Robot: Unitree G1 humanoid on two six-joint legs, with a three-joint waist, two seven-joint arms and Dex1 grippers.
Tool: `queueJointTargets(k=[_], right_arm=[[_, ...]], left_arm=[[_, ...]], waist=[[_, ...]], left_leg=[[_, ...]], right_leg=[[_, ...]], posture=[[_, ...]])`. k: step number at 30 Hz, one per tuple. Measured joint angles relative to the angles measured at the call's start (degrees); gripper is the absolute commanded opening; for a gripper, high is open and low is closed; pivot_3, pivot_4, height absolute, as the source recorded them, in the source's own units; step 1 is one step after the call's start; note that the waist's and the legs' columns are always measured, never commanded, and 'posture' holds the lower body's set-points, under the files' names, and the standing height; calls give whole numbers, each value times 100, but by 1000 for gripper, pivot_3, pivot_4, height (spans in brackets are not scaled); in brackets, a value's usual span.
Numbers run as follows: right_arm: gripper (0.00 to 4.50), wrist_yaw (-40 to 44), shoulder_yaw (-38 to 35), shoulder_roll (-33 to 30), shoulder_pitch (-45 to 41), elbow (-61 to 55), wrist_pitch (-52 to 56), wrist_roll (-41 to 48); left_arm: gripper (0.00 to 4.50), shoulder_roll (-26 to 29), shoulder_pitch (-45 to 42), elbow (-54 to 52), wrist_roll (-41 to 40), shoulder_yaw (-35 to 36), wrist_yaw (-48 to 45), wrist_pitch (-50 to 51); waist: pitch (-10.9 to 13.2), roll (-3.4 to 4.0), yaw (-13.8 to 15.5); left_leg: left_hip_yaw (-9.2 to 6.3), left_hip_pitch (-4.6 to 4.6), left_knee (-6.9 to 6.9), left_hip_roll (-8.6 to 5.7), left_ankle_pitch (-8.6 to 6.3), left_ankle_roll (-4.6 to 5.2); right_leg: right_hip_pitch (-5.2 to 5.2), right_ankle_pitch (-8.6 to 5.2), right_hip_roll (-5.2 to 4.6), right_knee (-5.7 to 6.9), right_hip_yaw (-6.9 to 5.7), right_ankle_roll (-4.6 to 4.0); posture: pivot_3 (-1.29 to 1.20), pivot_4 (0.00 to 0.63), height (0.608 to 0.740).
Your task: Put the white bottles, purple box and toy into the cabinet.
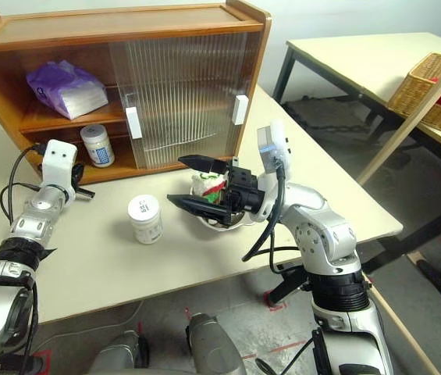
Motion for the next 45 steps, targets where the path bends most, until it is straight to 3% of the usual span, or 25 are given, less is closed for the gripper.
queueJointTargets(k=[25, 45], right_arm=[[4500, -29, -14, -64, 54, -6, -36, -9], [4500, -119, -24, -173, 60, -35, -36, 4]], left_arm=[[18, 242, -777, 1243, 274, -186, -48, -616], [18, 2, -1110, 1817, 375, -431, -461, -1376]], waist=[[-1, -2, -260], [-2, -3, -504]], left_leg=[[23, 3, -42, -2, 8, 13], [46, 3, -40, -15, 18, 20]], right_leg=[[-14, -8, 10, -10, 6, -3], [-5, -10, 17, -10, 0, 7]], posture=[[-342, 47, 740], [-354, 49, 740]])
